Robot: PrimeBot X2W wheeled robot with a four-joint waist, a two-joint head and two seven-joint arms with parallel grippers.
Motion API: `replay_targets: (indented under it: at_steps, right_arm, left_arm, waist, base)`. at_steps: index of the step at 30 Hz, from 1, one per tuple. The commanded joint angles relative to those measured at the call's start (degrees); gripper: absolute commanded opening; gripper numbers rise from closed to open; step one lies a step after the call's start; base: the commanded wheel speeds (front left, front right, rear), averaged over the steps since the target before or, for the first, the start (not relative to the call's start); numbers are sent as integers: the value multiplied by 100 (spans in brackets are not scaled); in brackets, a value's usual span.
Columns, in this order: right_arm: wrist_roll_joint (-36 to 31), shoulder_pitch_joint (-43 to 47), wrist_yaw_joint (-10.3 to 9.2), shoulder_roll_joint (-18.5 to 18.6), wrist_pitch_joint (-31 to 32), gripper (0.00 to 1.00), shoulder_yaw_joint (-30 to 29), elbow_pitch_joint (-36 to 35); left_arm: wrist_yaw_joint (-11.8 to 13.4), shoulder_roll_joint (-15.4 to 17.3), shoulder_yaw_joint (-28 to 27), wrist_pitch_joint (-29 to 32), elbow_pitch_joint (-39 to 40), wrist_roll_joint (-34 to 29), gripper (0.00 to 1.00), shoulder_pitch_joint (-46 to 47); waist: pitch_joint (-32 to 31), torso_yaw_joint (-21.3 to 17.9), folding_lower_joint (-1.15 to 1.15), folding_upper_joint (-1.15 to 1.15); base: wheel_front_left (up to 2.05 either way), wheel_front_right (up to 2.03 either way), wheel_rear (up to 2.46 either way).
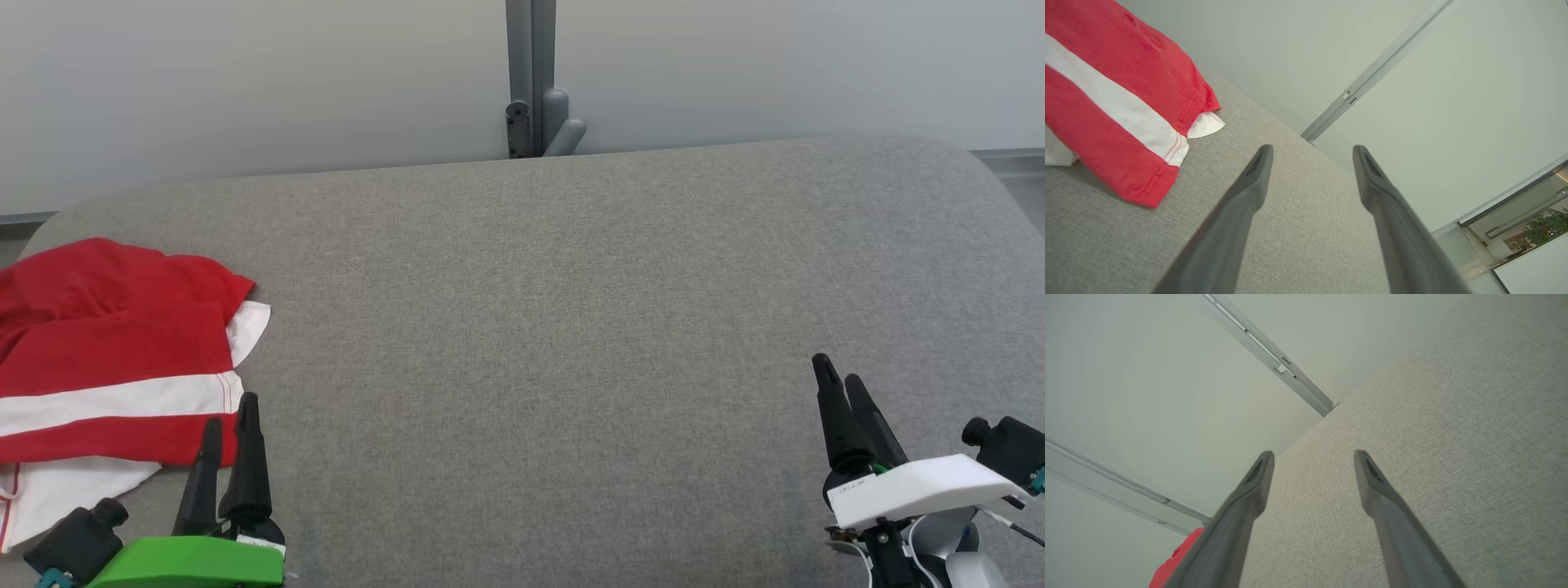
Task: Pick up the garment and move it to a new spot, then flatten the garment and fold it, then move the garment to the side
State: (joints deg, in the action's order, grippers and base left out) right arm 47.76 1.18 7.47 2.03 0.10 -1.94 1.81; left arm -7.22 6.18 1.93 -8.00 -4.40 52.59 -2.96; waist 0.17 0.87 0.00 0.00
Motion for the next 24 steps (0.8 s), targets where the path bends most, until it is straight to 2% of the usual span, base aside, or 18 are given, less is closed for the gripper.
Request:
replay_targets:
  at_steps: [1,9,24]
  right_arm:
    - [-215,6,2,41,-80,100,55,-139]
    - [-941,44,2,50,-279,100,244,-17]
    - [-1925,34,2,62,-596,100,553,-216]
  left_arm:
    - [-18,25,-42,-48,129,-240,100,9]
    - [-21,32,-56,-142,299,-841,100,-63]
    - [-26,248,42,-283,377,-1675,100,-114]
  waist:
    - [-7,3,0,0]
    - [-23,30,0,0]
    - [-2,55,0,0]
  base:
    - [0,0,0]
    - [0,0,0]
    - [0,0,0]
